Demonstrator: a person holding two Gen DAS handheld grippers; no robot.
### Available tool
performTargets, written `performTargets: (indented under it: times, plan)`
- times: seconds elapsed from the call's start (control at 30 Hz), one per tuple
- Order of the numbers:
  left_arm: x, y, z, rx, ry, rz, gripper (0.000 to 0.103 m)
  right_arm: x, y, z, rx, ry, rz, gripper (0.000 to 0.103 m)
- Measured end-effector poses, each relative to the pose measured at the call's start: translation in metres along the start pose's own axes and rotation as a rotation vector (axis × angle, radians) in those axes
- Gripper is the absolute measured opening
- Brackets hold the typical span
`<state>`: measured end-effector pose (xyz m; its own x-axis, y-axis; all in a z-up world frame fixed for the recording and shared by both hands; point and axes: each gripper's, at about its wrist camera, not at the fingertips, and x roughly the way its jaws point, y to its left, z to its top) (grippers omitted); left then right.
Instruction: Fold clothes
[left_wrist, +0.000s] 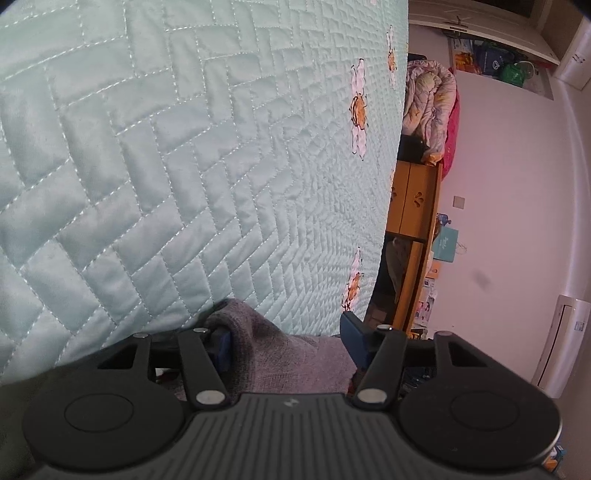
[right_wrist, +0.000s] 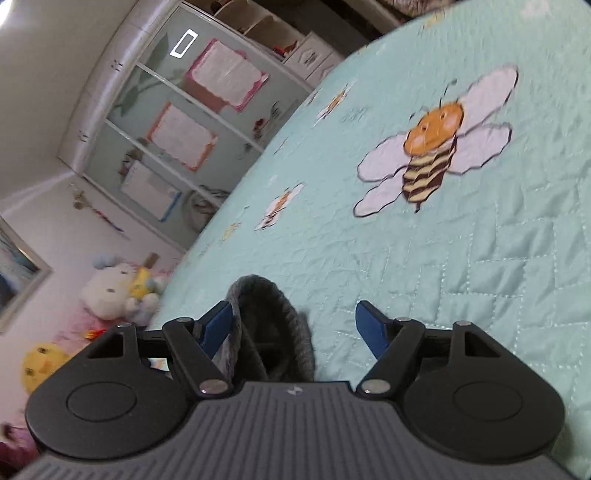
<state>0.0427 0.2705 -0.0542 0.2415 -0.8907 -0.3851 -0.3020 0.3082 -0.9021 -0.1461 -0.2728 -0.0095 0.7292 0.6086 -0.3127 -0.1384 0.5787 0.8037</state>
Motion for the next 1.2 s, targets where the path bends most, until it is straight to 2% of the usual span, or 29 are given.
performTargets:
  times: [0.1, 0.23, 0.4, 0.47, 0.5, 0.53, 0.63, 0.73, 0.77, 0.83, 0.87, 0.93, 1.03, 1.1, 1.2]
  plan:
    - [0.001, -0.003, -0.001, 0.000, -0.006, 0.011, 0.062, 0.010, 0.001, 0.009, 0.029, 0.118, 0.099, 0.079]
    - [0.001, -0.004, -0.002, -0.001, -0.009, 0.011, 0.062, 0.030, 0.008, 0.015, -0.032, 0.244, 0.138, 0.080]
    - [0.002, -0.007, -0.002, 0.001, -0.011, 0.014, 0.062, 0.057, 0.025, 0.019, -0.109, 0.341, 0.159, 0.080]
    - [0.004, -0.011, -0.004, 0.017, -0.014, 0.007, 0.062, 0.071, 0.039, 0.019, -0.164, 0.345, 0.119, 0.077]
    - [0.004, -0.013, -0.005, 0.027, -0.016, 0.002, 0.062, 0.079, 0.048, 0.019, -0.199, 0.343, 0.091, 0.051]
    - [0.005, -0.016, -0.006, 0.038, -0.018, -0.003, 0.062, 0.085, 0.055, 0.020, -0.221, 0.337, 0.066, 0.020]
    - [0.006, -0.023, -0.009, 0.068, -0.025, -0.017, 0.067, 0.088, 0.069, 0.029, -0.226, 0.296, 0.019, 0.019]
    - [0.010, -0.025, -0.008, 0.101, -0.029, -0.066, 0.068, 0.072, 0.093, 0.050, -0.333, 0.228, 0.048, 0.018]
    - [0.013, -0.021, -0.007, 0.103, -0.036, -0.086, 0.067, 0.073, 0.100, 0.056, -0.379, 0.223, 0.031, 0.018]
    - [0.018, -0.009, -0.002, 0.090, -0.057, -0.107, 0.056, 0.081, 0.095, 0.063, -0.428, 0.235, -0.023, 0.018]
    - [0.019, -0.005, -0.001, 0.086, -0.060, -0.114, 0.047, 0.091, 0.082, 0.062, -0.418, 0.257, -0.065, 0.018]
    - [0.017, 0.000, 0.000, 0.090, -0.060, -0.138, 0.046, 0.107, 0.048, 0.054, -0.334, 0.297, -0.100, 0.018]
    - [0.010, -0.002, -0.001, 0.104, -0.065, -0.138, 0.048, 0.099, 0.023, 0.055, -0.220, 0.262, -0.002, 0.018]
    - [0.004, -0.006, -0.002, 0.106, -0.076, -0.128, 0.054, 0.098, 0.019, 0.054, -0.210, 0.257, 0.014, 0.019]
    - [-0.032, -0.005, -0.038, 0.134, -0.163, -0.078, 0.063, 0.101, 0.019, 0.054, -0.232, 0.269, 0.019, 0.019]
